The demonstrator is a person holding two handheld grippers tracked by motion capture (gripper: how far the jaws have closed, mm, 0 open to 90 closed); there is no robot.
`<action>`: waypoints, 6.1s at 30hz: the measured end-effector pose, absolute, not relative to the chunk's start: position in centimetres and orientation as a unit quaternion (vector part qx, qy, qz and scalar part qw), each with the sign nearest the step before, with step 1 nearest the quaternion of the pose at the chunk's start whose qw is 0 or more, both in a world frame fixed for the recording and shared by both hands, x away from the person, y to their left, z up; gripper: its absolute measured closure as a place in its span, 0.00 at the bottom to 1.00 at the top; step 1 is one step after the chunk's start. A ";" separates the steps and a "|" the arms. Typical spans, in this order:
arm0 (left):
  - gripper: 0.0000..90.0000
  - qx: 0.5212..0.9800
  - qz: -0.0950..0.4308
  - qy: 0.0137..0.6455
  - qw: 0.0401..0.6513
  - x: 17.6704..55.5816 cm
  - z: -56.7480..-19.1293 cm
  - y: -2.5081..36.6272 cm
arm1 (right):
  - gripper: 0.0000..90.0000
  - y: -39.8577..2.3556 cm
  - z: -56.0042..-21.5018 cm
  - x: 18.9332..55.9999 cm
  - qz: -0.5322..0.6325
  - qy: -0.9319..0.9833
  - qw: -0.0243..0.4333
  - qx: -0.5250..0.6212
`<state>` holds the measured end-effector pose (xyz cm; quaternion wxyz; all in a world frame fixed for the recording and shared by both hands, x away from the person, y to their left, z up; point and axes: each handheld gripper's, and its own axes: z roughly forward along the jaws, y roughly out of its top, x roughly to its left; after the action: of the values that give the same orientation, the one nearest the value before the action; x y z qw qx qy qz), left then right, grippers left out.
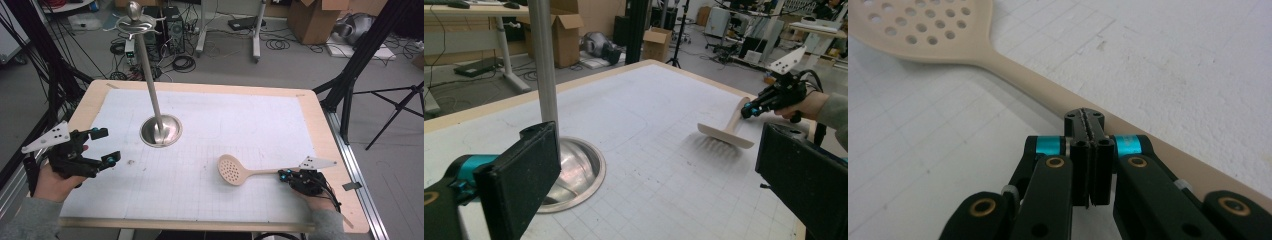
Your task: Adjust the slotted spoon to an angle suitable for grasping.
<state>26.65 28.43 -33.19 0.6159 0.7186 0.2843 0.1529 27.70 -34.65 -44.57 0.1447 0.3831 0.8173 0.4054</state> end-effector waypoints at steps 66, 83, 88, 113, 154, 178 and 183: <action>0.05 0.698 0.212 0.355 0.585 20.0 -34.1 35.7 | 1.00 -24.3 -44.8 36.8 0.426 0.838 0.118 0.319; 0.05 0.698 0.215 0.365 0.577 19.1 -34.4 36.5 | 1.00 -20.6 -44.6 37.6 0.420 0.858 0.113 0.273; 0.05 0.699 0.215 0.364 0.577 19.2 -34.4 36.5 | 1.00 -21.0 -43.6 37.1 0.449 0.845 0.116 0.266; 0.05 0.706 0.213 0.362 0.571 19.9 -34.5 36.1 | 1.00 -17.9 -43.8 35.7 0.407 0.893 0.058 0.184; 0.05 0.731 0.166 0.304 0.588 25.3 -34.4 30.2 | 1.00 -26.8 -44.1 30.7 0.388 0.897 0.043 0.205; 0.05 0.741 0.146 0.288 0.588 26.7 -34.5 28.1 | 1.00 -30.8 -43.3 28.6 0.408 0.883 0.073 0.222; 0.05 0.743 0.149 0.291 0.584 26.4 -34.6 28.3 | 1.00 -31.5 -42.7 29.2 0.435 0.858 0.103 0.253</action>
<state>26.43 28.34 -34.63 0.5844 0.7427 0.2909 0.1491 29.24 -31.52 -42.66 0.1032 0.2532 0.8579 0.4351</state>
